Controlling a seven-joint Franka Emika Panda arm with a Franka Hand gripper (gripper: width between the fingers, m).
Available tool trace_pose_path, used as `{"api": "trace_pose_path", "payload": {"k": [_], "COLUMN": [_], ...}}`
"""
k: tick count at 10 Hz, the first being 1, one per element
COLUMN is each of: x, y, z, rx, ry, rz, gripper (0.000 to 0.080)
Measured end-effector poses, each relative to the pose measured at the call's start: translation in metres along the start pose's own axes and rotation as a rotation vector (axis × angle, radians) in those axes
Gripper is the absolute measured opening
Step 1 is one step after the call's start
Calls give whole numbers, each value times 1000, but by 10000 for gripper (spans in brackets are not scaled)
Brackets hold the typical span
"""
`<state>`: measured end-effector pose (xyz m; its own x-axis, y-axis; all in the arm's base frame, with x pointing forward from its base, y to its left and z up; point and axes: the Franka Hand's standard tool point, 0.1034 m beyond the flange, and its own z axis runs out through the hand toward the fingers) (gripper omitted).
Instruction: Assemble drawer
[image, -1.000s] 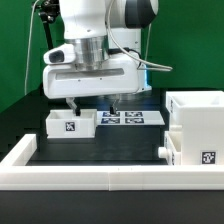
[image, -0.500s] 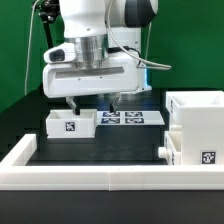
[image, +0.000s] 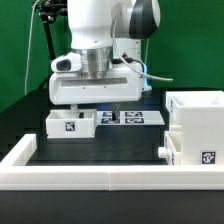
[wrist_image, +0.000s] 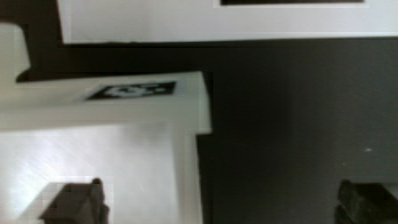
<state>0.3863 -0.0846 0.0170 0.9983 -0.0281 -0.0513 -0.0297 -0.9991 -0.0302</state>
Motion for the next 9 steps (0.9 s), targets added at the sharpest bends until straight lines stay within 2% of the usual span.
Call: {"api": "trace_pose_path", "payload": {"k": [3, 6, 7, 8, 9], "x": [-12, -12, -12, -12, -12], "y": [1, 3, 3, 3, 3], "z": [11, 13, 13, 13, 13], "rx": [-10, -17, -17, -17, -17], "ry": [10, 25, 25, 25, 25], "rz": [-51, -85, -84, -85, -85], "gripper": [649, 649, 562, 562, 414]}}
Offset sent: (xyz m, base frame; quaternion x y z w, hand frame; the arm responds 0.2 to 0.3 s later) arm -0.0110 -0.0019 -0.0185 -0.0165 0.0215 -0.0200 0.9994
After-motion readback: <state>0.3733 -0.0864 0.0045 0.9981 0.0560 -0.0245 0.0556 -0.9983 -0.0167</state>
